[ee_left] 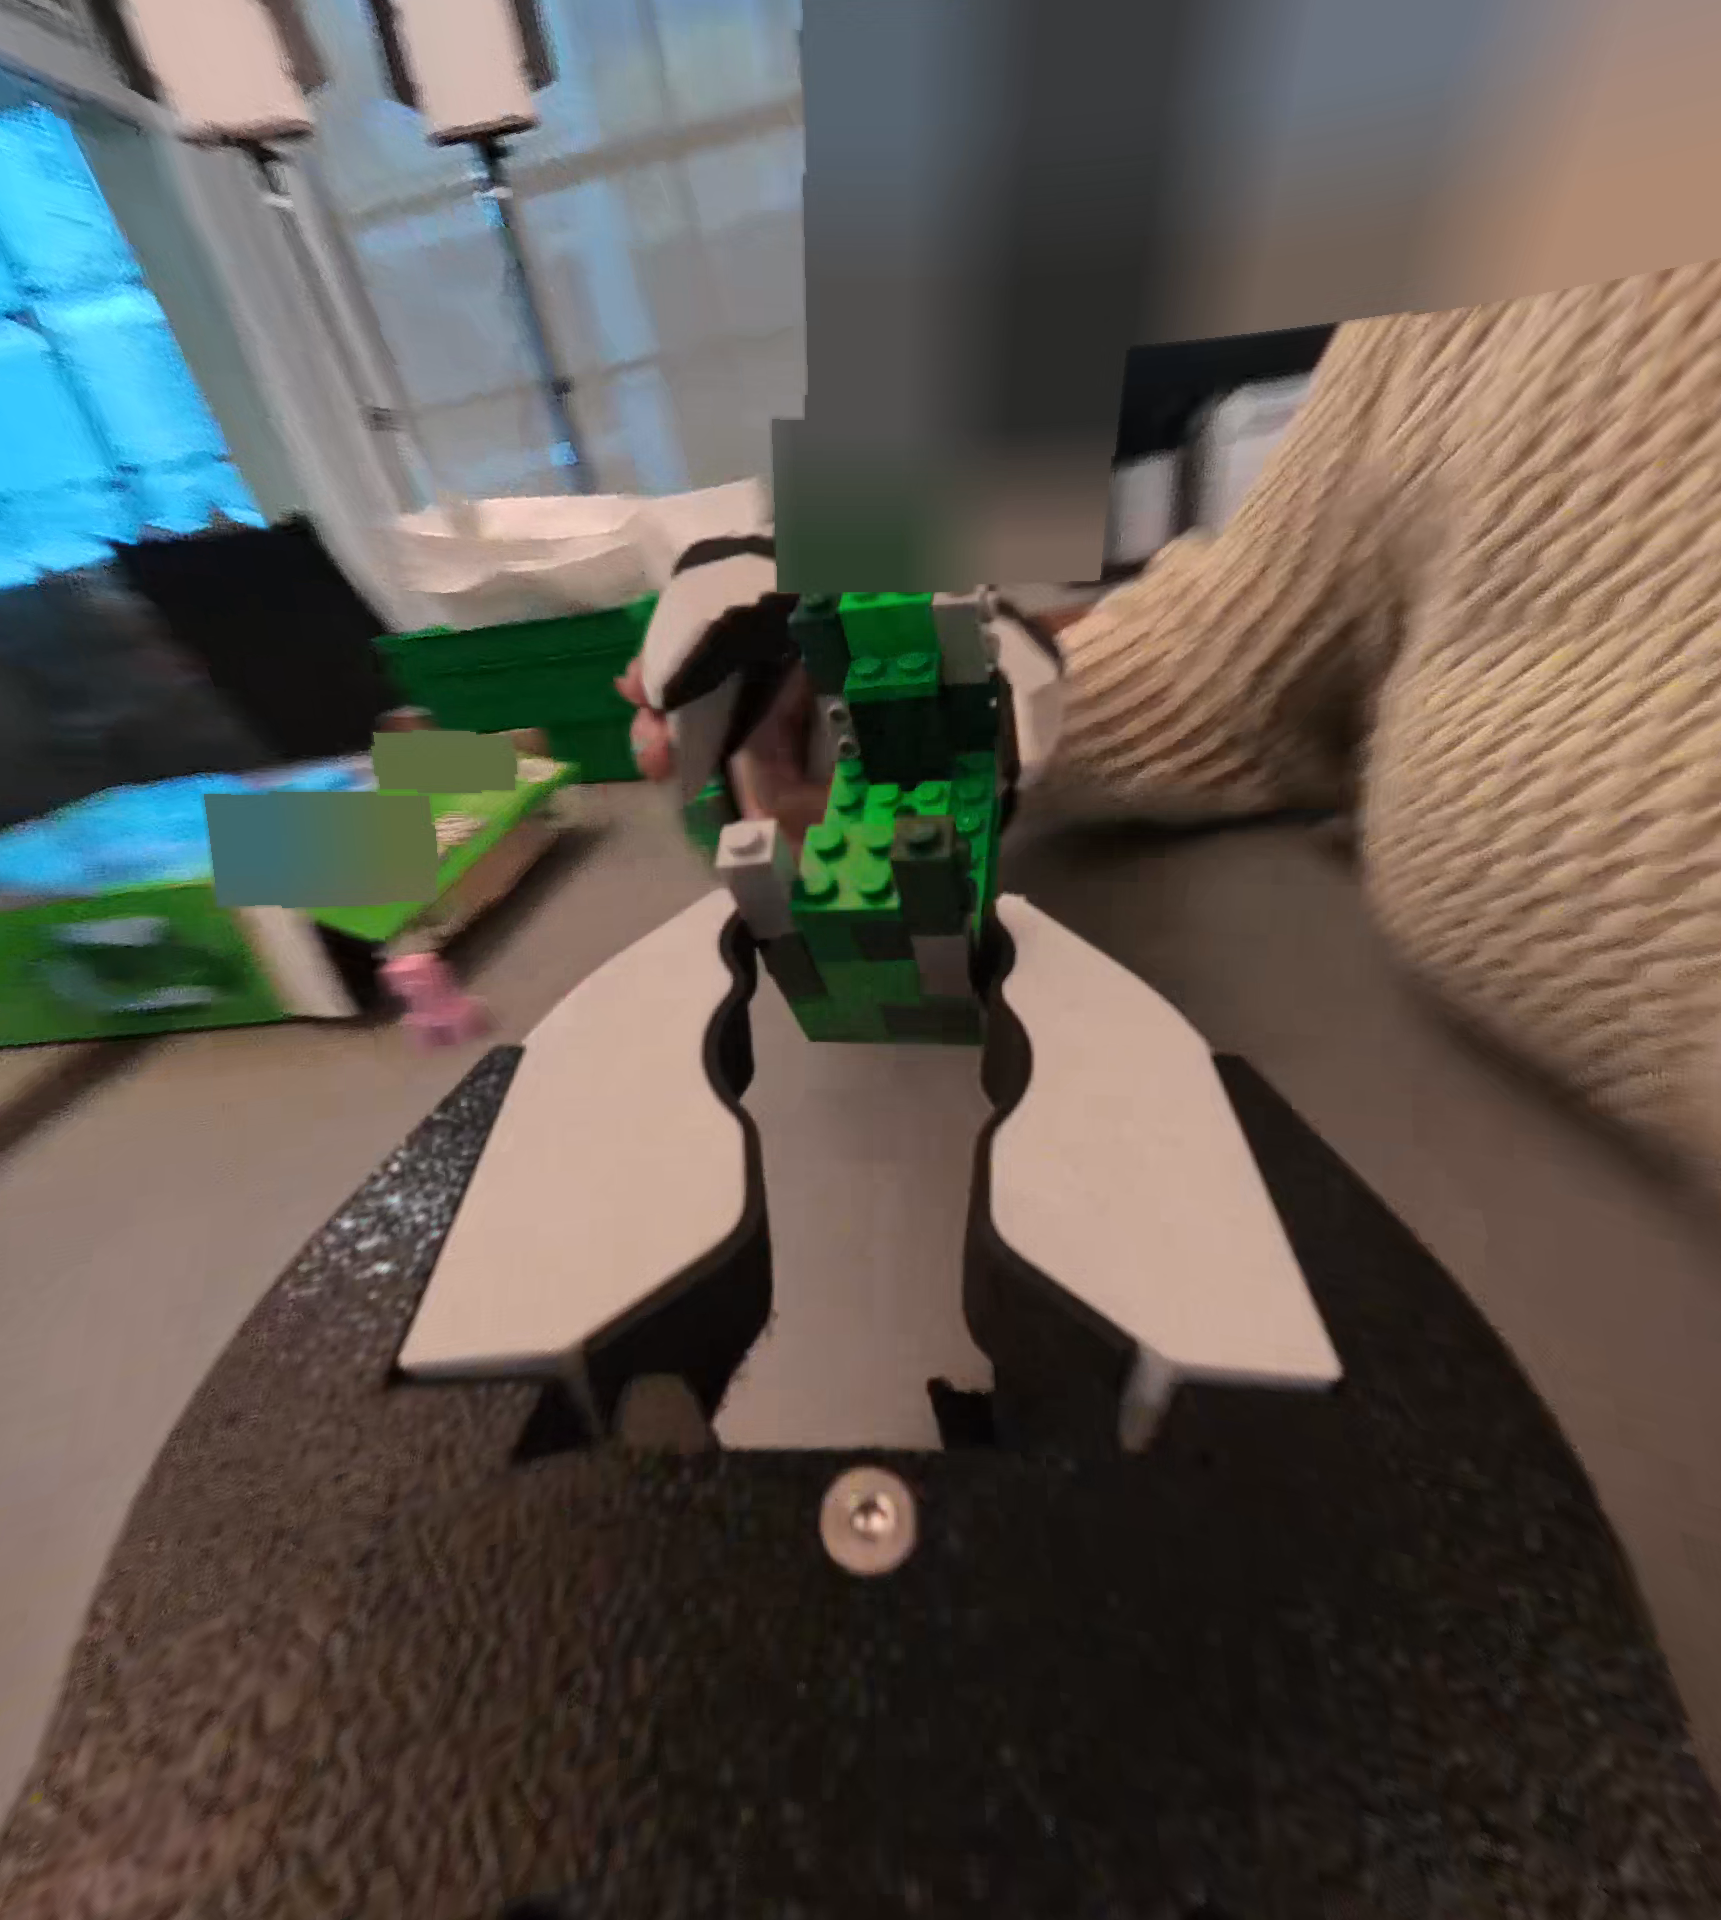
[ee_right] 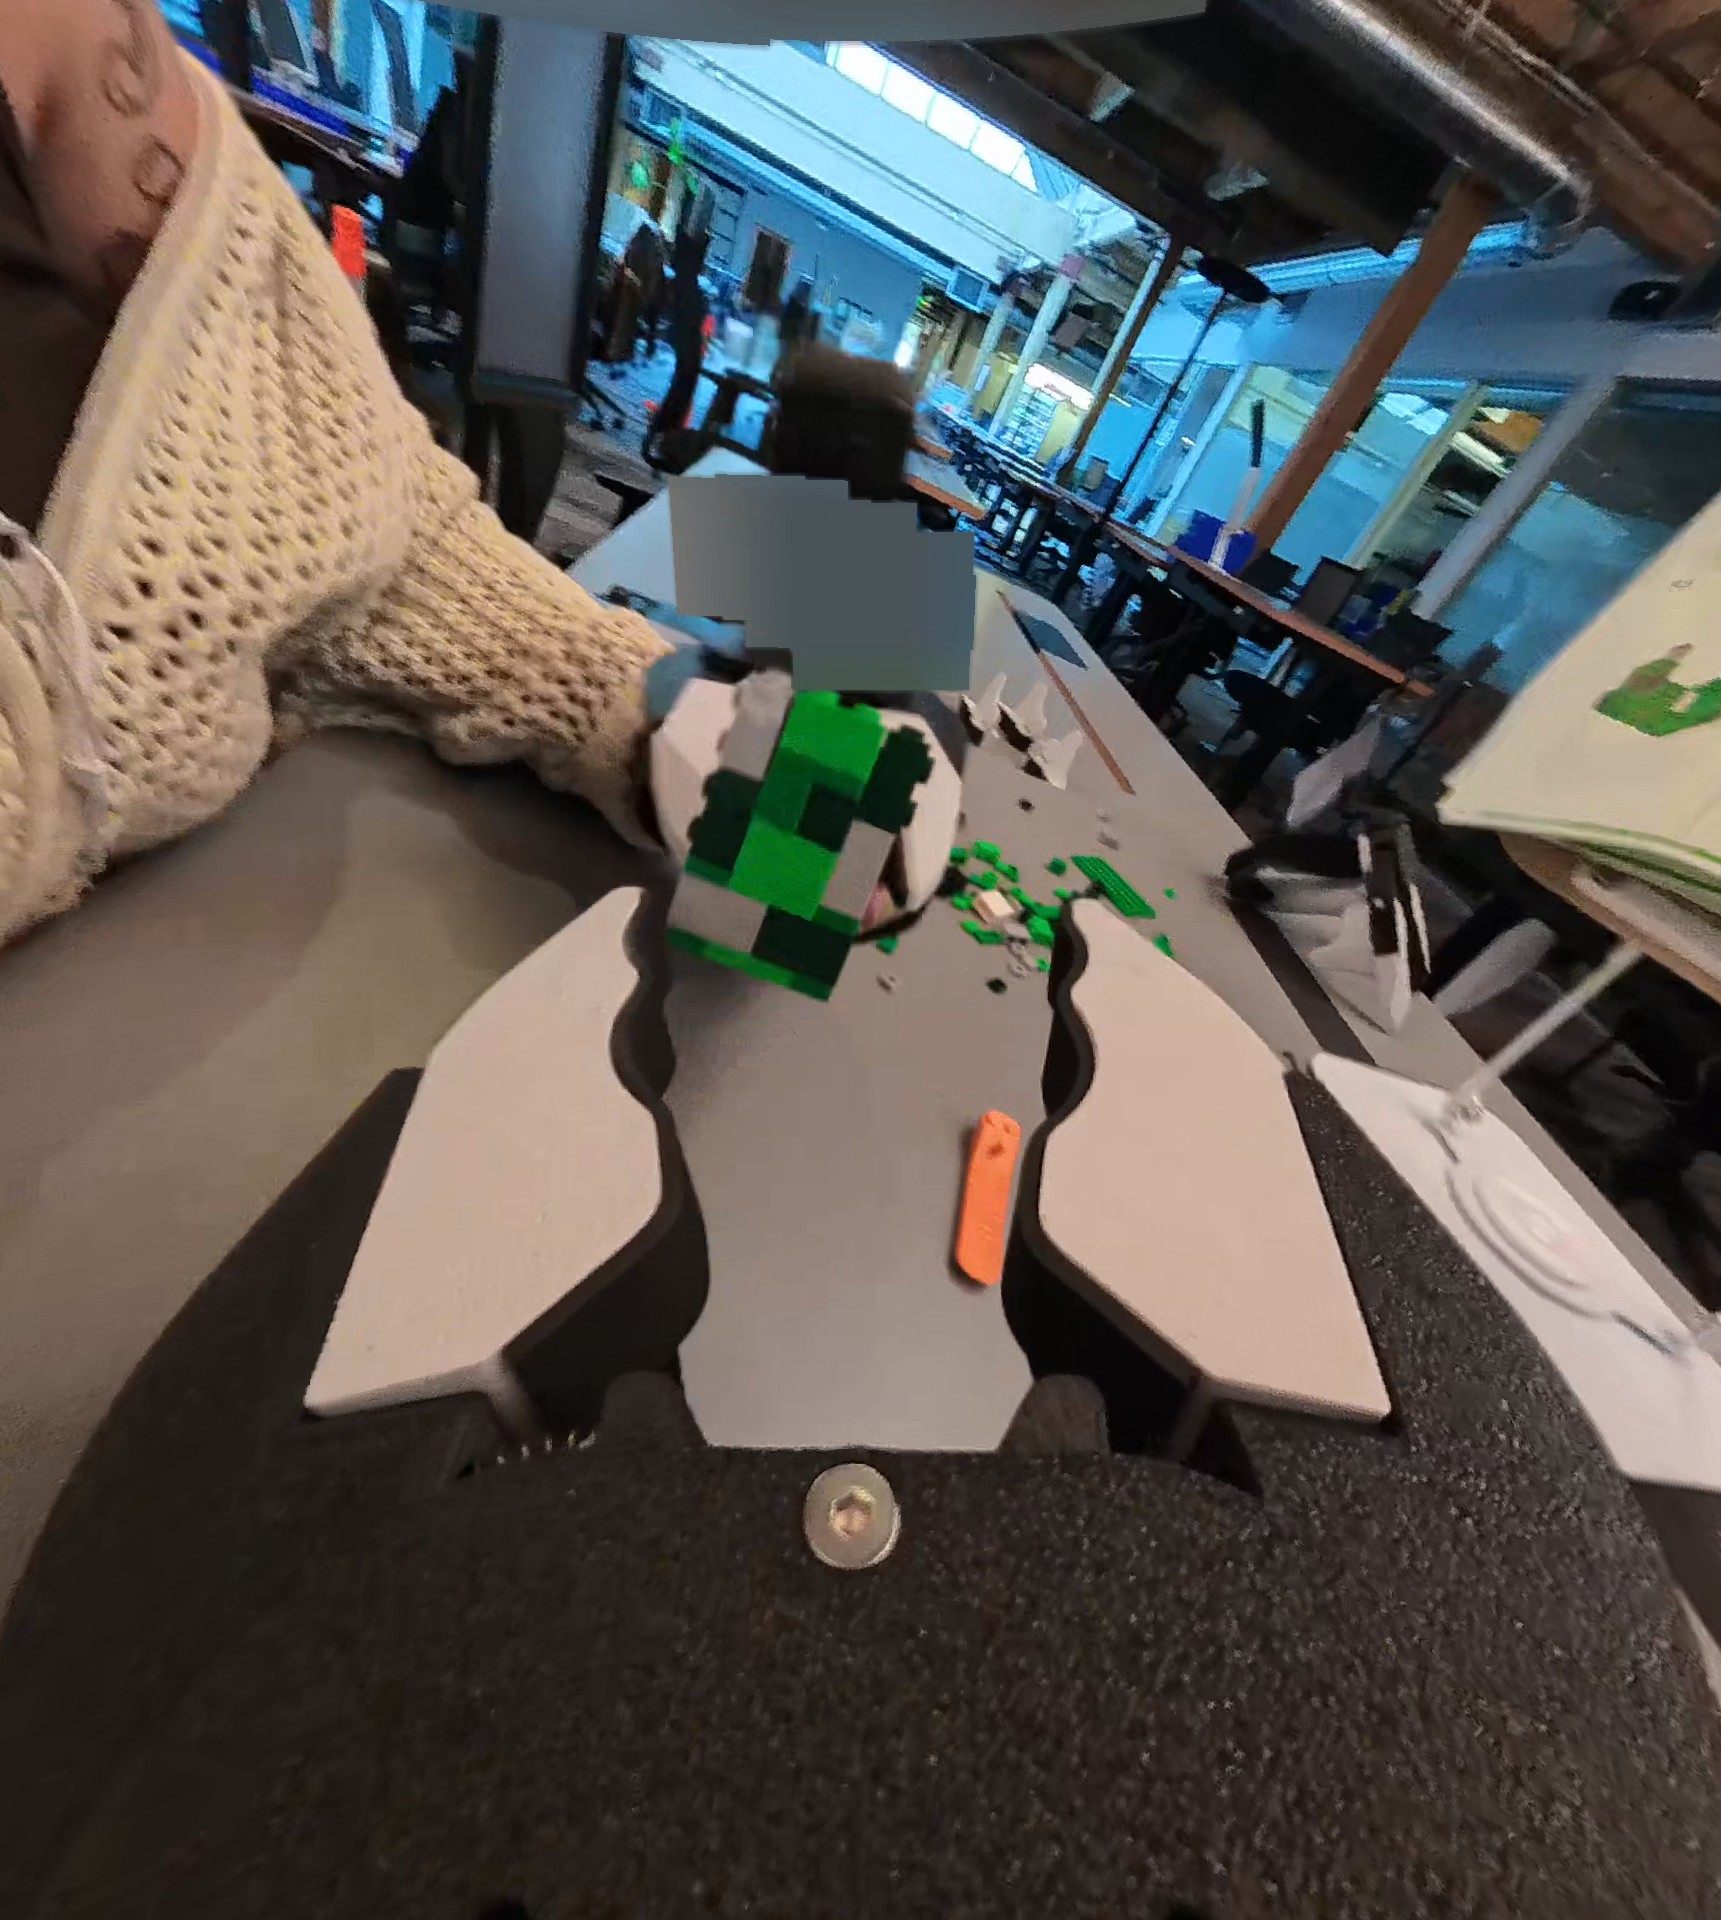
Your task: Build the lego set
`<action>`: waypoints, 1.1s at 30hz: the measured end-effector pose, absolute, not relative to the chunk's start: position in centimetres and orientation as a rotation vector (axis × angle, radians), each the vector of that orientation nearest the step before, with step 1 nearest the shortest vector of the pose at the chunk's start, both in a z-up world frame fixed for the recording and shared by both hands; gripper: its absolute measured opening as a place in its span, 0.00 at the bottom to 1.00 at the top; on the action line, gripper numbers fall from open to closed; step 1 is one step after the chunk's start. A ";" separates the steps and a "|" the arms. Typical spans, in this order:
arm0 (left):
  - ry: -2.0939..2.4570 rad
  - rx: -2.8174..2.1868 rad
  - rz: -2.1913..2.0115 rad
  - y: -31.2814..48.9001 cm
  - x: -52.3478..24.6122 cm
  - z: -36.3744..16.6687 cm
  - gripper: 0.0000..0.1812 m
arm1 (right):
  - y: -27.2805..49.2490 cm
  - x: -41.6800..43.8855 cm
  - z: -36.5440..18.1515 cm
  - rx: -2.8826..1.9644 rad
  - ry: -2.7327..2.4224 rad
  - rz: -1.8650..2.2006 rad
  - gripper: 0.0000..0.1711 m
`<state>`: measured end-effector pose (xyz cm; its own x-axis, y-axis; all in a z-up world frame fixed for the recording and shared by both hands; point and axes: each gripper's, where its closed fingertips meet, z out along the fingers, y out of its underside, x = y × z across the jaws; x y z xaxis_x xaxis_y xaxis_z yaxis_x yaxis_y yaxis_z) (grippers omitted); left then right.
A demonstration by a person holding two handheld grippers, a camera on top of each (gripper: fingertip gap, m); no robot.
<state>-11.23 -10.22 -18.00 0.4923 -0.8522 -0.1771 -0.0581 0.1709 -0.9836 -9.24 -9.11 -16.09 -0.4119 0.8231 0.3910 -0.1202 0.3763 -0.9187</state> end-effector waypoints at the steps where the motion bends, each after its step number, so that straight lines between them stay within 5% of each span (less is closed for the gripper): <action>1: 0.901 -1.286 -0.839 -10.9 -11.1 -17.6 0.22 | -9.8 -9.2 -15.7 -0.605 -1.673 1.217 0.42; 9: 0.813 -1.173 -1.484 -13.5 -11.7 -15.4 0.21 | -14.7 -9.8 -13.8 -0.343 -1.848 1.084 0.49; 18: 0.765 -1.265 -1.397 -12.2 -12.6 -16.6 0.21 | -12.0 -10.6 -19.2 -0.413 -1.962 0.873 0.46; 25: 0.808 -1.365 -1.332 -11.9 -12.3 -18.2 0.21 | -11.9 -11.5 -21.8 -0.195 -1.925 0.591 0.26; 33: 0.980 -1.796 -0.833 -10.1 -13.6 -23.8 0.21 | -10.4 -11.1 -23.4 -0.302 -1.988 0.605 0.26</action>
